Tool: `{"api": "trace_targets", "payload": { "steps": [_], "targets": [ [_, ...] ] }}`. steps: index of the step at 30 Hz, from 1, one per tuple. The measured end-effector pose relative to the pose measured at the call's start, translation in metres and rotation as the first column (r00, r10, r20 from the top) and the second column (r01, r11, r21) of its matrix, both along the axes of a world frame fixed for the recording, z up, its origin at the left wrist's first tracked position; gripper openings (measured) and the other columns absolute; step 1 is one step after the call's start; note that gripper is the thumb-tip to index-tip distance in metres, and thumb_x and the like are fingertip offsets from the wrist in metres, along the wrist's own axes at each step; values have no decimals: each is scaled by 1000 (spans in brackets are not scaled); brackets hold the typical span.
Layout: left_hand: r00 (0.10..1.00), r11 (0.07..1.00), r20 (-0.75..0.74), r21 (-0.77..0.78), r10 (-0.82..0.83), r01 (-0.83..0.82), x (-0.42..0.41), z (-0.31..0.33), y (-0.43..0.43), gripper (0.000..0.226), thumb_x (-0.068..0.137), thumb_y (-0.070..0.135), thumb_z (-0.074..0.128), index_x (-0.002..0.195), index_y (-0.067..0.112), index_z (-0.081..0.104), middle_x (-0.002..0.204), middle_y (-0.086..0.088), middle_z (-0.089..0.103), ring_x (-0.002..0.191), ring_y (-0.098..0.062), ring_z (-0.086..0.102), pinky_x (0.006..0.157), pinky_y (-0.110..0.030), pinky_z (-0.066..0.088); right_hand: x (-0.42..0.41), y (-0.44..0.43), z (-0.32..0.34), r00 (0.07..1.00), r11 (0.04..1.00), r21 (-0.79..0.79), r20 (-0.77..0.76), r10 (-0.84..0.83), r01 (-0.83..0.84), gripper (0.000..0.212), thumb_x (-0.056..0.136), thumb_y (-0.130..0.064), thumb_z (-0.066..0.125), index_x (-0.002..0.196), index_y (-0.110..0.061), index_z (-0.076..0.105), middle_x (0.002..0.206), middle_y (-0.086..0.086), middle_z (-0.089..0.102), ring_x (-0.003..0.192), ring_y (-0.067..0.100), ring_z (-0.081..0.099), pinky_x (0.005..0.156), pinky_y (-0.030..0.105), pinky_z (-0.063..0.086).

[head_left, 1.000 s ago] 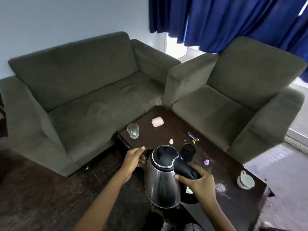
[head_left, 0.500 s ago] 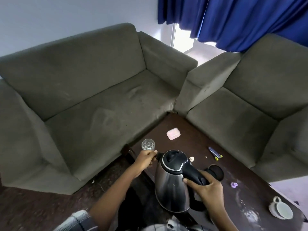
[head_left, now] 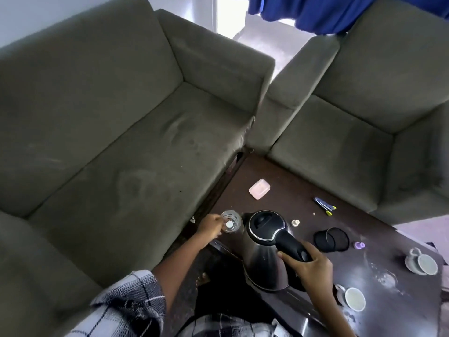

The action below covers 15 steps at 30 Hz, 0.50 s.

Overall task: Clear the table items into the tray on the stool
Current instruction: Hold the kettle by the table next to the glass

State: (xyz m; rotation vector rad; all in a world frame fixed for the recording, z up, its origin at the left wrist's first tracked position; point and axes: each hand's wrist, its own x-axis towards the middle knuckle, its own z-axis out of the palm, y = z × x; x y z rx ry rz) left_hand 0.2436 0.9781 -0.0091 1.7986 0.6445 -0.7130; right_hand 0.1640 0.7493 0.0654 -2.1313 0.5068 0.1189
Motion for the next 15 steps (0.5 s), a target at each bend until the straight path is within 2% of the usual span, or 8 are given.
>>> {"api": "trace_targets", "payload": {
  "steps": [3,6,7,9,11,13,15],
  "targets": [
    [996,995,-22,54,-85,86,10,-12,10,28,94,11,41,107,3,64,65,2,54,50,-8,43,35,-10,33,5,5,-11,999,998,-63,-51,-3,0,35,53,-26,89,84,-27,70,66,-8,63,65,4,58,57,13,42],
    [988,985,-40,86,-148,151,19,-23,11,26,95,13,44,106,3,64,66,2,55,52,-8,46,39,-11,38,10,6,-22,995,994,-108,-98,-13,3,40,54,-30,88,90,-25,72,64,-13,61,63,5,58,54,13,40],
    [983,978,-41,105,-178,181,22,-26,11,24,95,14,45,104,5,65,68,0,58,55,-11,50,45,-17,45,13,9,-23,993,992,-123,-119,-17,2,40,55,-32,87,92,-26,72,65,-12,62,65,10,59,55,16,40],
    [958,944,-34,167,-283,285,26,-32,13,22,93,15,46,94,8,67,79,-9,65,71,-22,60,70,-33,53,17,13,-27,988,989,-150,-153,-11,-12,41,57,-35,86,94,-26,72,67,-7,66,67,14,60,59,23,41],
    [896,853,-41,287,-443,435,28,-41,18,22,91,16,46,91,7,67,96,-13,66,92,-25,63,87,-39,50,20,16,-31,983,990,-141,-183,-15,-11,41,58,-35,85,95,-26,72,64,-12,61,68,13,59,63,24,42],
    [801,713,-57,423,-596,559,28,-42,23,30,90,17,46,112,9,64,121,-11,58,111,-26,57,96,-38,47,22,18,-35,979,990,-141,-204,-18,-11,41,58,-35,85,96,-26,71,66,-12,62,70,14,61,64,23,41],
    [624,465,-150,540,-767,702,30,-42,26,42,90,21,44,131,16,50,140,-5,42,125,-28,45,102,-41,41,25,19,-38,975,986,-169,-222,-27,-12,42,58,-35,85,97,-26,71,74,-4,71,77,20,66,65,25,44]
  ]
}}
